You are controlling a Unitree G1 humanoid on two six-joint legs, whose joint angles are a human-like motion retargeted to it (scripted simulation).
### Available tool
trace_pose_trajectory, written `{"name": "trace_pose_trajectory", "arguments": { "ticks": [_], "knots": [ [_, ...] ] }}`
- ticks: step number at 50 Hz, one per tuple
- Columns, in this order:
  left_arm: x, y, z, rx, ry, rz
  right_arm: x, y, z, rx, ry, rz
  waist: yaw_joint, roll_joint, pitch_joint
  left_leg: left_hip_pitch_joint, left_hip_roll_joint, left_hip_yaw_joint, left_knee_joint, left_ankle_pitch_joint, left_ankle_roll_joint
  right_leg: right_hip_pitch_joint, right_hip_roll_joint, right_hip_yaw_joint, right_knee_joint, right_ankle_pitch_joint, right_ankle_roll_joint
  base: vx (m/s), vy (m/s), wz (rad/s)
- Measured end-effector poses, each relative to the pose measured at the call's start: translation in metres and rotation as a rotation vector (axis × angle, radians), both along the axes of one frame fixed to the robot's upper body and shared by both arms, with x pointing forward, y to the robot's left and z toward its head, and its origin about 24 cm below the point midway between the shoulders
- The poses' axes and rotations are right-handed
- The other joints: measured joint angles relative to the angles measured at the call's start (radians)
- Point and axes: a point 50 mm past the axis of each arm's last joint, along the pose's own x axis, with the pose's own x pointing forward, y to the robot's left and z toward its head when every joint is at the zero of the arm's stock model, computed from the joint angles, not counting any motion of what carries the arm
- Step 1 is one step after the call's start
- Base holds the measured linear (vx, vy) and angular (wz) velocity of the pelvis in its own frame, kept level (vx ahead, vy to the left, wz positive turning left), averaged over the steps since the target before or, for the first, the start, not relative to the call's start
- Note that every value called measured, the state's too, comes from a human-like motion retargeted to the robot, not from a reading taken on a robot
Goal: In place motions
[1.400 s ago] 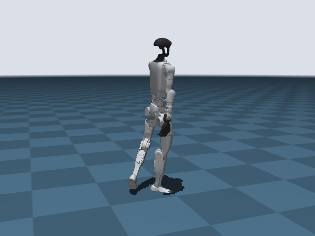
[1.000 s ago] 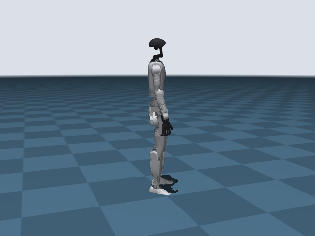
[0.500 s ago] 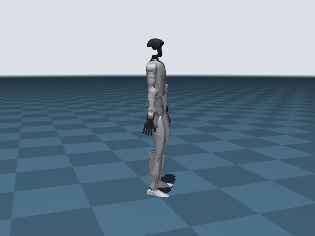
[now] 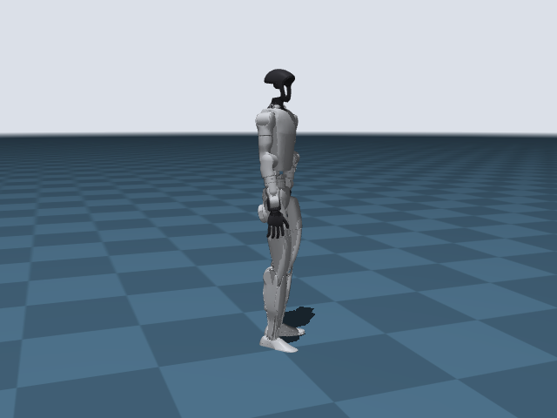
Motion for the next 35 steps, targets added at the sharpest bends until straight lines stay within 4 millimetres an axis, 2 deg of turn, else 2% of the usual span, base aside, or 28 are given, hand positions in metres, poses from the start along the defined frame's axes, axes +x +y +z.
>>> {"name": "trace_pose_trajectory", "arguments": {
  "ticks": [6, 8, 10, 15, 20, 23, 25, 27, 30, 33, 35],
  "knots": [
    [-0.012, 0.010, 0.003, 0.016, 0.035, -0.029, -0.019, -0.004, -0.003, -0.019, 0.056, -0.023, -0.023, 0.016, -0.008, 0.020, 0.080, 0.222, -0.004, -0.045, -0.023, 0.040, -0.078, -0.431, -0.066, -0.122, 0.039, -0.19, -0.12, -1.97],
    [-0.014, 0.014, 0.003, 0.030, 0.032, -0.017, -0.022, -0.008, -0.002, -0.033, 0.064, -0.046, -0.015, 0.011, -0.009, 0.039, 0.100, 0.344, -0.012, -0.061, -0.039, 0.045, -0.090, -0.567, -0.069, -0.147, 0.053, -0.29, -0.15, -2.98],
    [-0.015, 0.018, 0.004, 0.043, 0.027, 0.006, -0.019, -0.011, -0.002, -0.043, 0.060, -0.073, -0.016, 0.008, -0.010, 0.056, 0.115, 0.462, -0.022, -0.073, -0.057, 0.034, -0.095, -0.635, -0.059, -0.150, 0.056, -0.36, -0.15, -2.99],
    [-0.012, 0.025, 0.005, 0.098, 0.027, 0.031, -0.014, -0.020, 0.000, -0.057, 0.041, -0.178, -0.088, 0.030, -0.023, 0.057, 0.146, 0.601, -0.025, -0.090, -0.088, -0.005, -0.102, -0.656, 0.003, -0.123, 0.067, -0.37, -0.11, -2.04],
    [0.013, 0.031, 0.002, 0.126, -0.040, 0.010, -0.025, -0.032, 0.001, -0.095, 0.060, -0.340, -0.140, 0.062, -0.048, 0.039, 0.175, 0.676, -0.014, -0.099, -0.114, 0.017, -0.096, -0.785, 0.033, -0.083, 0.052, -0.30, -0.07, -1.43],
    [0.033, 0.034, 0.001, 0.142, -0.105, 0.013, -0.042, -0.035, 0.001, -0.122, 0.111, -0.420, -0.154, 0.055, -0.075, 0.034, 0.168, 0.714, -0.007, -0.098, -0.131, 0.043, -0.085, -0.828, 0.000, -0.021, 0.040, -0.22, -0.19, -1.01],
    [0.047, 0.036, 0.001, 0.154, -0.155, 0.025, -0.060, -0.034, 0.001, -0.142, 0.165, -0.465, -0.167, 0.032, -0.097, 0.040, 0.147, 0.730, 0.002, -0.096, -0.145, 0.063, -0.065, -0.830, -0.067, -0.036, 0.074, -0.13, -0.24, -0.75],
    [0.058, 0.037, 0.001, 0.160, -0.187, 0.032, -0.077, -0.030, 0.001, -0.144, 0.224, -0.499, -0.166, 0.012, -0.112, 0.054, 0.142, 0.735, 0.009, -0.084, -0.157, 0.067, -0.035, -0.806, -0.130, -0.022, 0.046, -0.06, -0.32, -0.48],
    [0.074, 0.026, 0.000, 0.152, -0.226, 0.041, -0.099, -0.021, 0.001, -0.122, 0.306, -0.544, -0.159, 0.014, -0.131, 0.065, 0.174, 0.731, 0.034, -0.056, -0.172, 0.062, -0.030, -0.755, -0.148, -0.013, 0.046, -0.06, -0.30, -0.15],
    [0.085, 0.009, -0.002, 0.141, -0.301, 0.117, -0.101, -0.015, 0.000, -0.111, 0.310, -0.512, -0.134, -0.007, -0.135, 0.108, 0.183, 0.747, 0.053, -0.026, -0.175, 0.072, -0.005, -0.700, -0.172, -0.020, 0.027, -0.09, -0.26, -0.92],
    [0.091, 0.004, -0.002, 0.093, -0.352, 0.146, -0.095, -0.013, -0.001, -0.101, 0.302, -0.449, -0.136, -0.007, -0.151, 0.131, 0.191, 0.763, 0.062, 0.004, -0.178, 0.060, 0.004, -0.651, -0.171, -0.025, 0.015, -0.04, -0.20, -1.30]
  ]
}}
